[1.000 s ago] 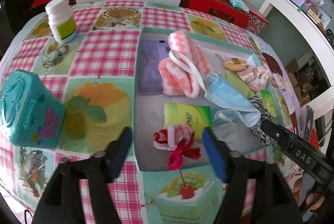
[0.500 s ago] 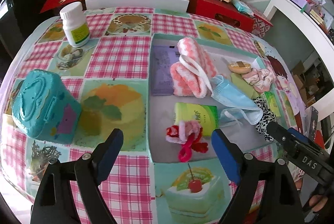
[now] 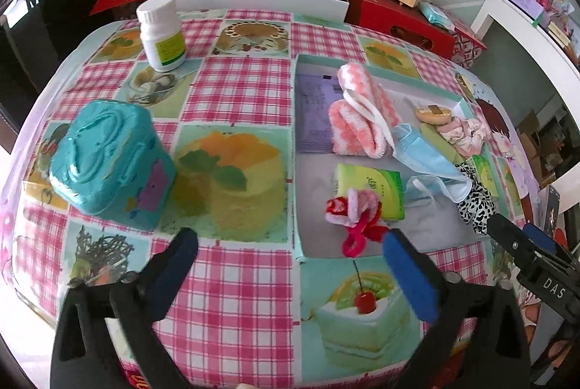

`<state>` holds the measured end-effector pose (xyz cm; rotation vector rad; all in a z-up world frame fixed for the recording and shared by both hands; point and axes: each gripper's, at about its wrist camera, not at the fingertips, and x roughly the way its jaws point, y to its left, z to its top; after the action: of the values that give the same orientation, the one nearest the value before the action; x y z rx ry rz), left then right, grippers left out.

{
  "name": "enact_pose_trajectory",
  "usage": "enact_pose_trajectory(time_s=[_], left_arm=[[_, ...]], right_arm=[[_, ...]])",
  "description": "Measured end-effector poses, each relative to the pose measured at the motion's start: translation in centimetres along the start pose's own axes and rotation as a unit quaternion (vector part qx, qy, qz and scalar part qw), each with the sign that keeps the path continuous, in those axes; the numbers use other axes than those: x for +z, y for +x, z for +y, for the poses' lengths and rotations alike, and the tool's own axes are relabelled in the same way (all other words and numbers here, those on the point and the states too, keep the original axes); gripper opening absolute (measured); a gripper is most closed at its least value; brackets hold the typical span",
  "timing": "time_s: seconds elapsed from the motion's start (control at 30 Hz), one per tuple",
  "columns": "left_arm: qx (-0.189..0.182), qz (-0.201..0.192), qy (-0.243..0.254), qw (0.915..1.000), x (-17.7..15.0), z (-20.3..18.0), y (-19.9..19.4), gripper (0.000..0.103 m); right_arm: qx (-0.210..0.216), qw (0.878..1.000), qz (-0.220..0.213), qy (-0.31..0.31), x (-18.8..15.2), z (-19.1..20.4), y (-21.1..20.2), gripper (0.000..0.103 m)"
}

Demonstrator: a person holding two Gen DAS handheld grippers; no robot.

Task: Organize soft objects
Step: 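Withdraw both open tools from the tray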

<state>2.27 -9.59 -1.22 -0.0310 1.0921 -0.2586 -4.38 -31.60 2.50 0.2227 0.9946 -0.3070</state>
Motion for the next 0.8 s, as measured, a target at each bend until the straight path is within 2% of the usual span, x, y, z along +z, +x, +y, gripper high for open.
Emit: enact_pose_trajectory(time_s=[0.27, 0.8], left_arm=[[0.019, -0.003, 0.01, 0.9998, -1.0, 1.1, -0.8, 0.102], [0.016, -0.032, -0.002, 0.9994, -2.2, 3.2, -2.9, 0.102]], right_arm=[[-0.008, 1.0, -0.002, -0.023, -0.9, 1.1, -1.0, 0.103], [-0.022, 0.998, -0.005, -0.05, -2.0, 2.7, -2.2, 0.103]])
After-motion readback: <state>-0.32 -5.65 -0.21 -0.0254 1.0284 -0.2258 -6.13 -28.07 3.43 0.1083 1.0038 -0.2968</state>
